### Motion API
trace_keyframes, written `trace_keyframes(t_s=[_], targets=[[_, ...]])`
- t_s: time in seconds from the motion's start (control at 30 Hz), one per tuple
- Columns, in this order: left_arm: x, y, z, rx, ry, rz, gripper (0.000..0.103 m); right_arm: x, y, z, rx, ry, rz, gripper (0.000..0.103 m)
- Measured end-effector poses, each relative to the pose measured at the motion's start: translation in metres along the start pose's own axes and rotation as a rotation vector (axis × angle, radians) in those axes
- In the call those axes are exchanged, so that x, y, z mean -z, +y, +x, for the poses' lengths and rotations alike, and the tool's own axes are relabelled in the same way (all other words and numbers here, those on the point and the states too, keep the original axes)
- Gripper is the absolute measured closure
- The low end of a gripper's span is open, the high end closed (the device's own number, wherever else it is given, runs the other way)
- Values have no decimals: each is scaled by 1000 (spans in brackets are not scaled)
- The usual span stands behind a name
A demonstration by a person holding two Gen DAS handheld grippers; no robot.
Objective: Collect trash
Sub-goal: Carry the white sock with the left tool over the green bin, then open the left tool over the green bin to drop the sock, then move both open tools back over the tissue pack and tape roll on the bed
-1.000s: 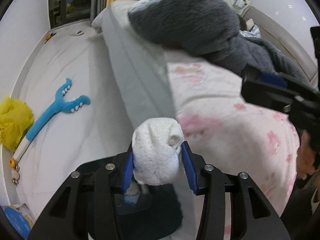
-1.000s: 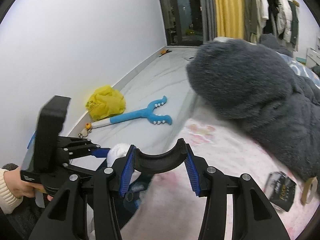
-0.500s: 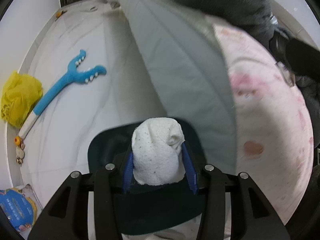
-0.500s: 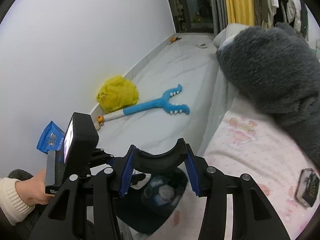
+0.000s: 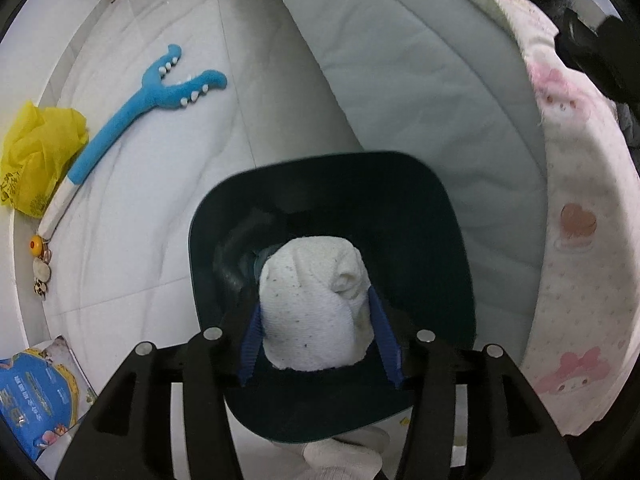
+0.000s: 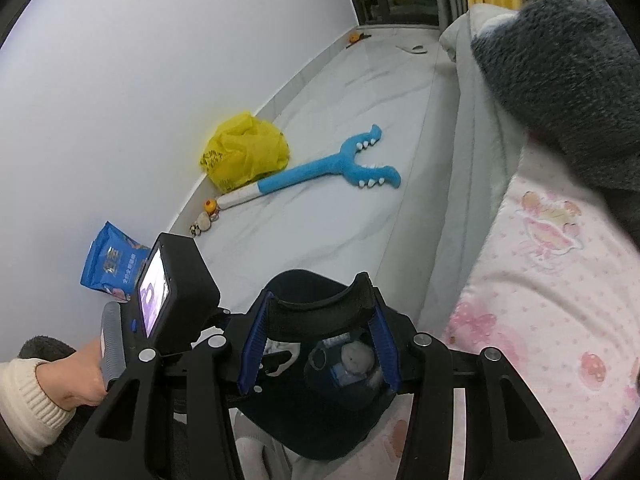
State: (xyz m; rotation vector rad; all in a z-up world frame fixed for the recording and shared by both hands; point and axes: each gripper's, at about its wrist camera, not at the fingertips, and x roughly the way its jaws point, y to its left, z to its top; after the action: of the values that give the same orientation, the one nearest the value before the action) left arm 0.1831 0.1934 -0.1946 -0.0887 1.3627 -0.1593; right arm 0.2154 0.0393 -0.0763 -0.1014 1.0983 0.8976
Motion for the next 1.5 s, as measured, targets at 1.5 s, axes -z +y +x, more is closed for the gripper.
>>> trace_keyframes(t_s=[1.5], targets=[[14,53,-155,-3,-572,-43,18,42,45,137,98,443,-93,47]])
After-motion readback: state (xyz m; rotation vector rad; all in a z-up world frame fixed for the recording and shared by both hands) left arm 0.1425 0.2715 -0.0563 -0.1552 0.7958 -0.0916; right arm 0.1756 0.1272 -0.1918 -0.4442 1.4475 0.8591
